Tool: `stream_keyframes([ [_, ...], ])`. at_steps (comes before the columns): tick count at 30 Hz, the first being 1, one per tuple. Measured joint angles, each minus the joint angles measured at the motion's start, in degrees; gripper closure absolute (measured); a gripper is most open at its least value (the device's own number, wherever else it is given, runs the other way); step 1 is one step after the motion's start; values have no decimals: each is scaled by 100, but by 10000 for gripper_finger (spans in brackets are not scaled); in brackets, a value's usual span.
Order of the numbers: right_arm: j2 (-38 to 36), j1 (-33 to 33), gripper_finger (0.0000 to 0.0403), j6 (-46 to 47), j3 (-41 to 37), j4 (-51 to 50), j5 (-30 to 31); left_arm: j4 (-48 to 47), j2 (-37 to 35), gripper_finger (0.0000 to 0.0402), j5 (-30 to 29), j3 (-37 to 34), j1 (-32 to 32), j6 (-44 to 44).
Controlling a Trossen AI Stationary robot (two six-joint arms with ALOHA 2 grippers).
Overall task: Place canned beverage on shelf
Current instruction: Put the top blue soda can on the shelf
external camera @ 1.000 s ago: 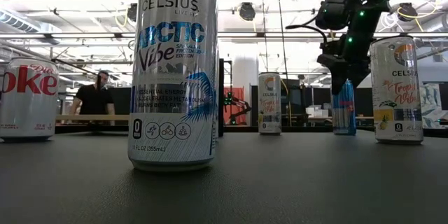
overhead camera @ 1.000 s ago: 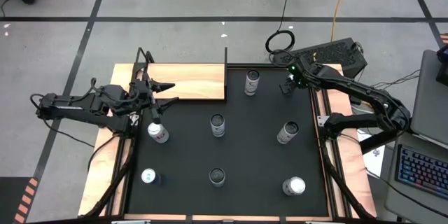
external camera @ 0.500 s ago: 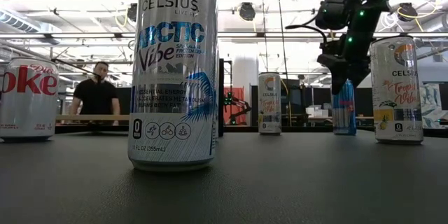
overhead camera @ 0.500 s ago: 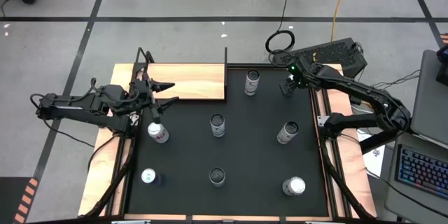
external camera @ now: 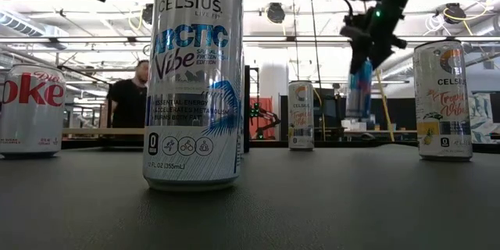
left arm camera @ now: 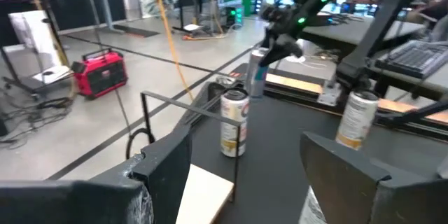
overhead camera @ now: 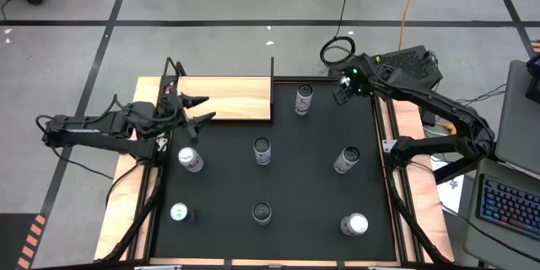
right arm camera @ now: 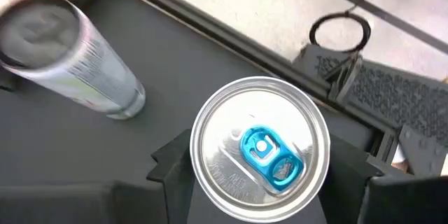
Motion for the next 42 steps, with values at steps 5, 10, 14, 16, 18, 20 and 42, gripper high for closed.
stream_keyframes([
  [5, 0, 122, 198, -150, 514, -80, 19, -7, 72, 134, -40, 0, 237, 0],
  [10, -2, 238, 198, -268, 958, -72, 20, 24, 284, 134, -39, 0, 574, 0],
  [14, -2, 317, 198, -301, 1205, -4, -122, 37, 527, 134, 53, 0, 940, 0],
  [16, -4, 360, 198, -347, 1264, 181, -265, 69, 646, 134, 181, 0, 1162, -2],
  [18, -4, 387, 198, -410, 1307, 354, -414, 130, 746, 134, 363, 0, 1378, -2],
  [20, -4, 410, 198, -427, 1312, 543, -449, 211, 818, 134, 605, 0, 1602, -2],
  [42, 729, 421, 199, -444, 1312, 2772, -1476, 476, 1099, 134, 3222, 0, 3765, -2],
])
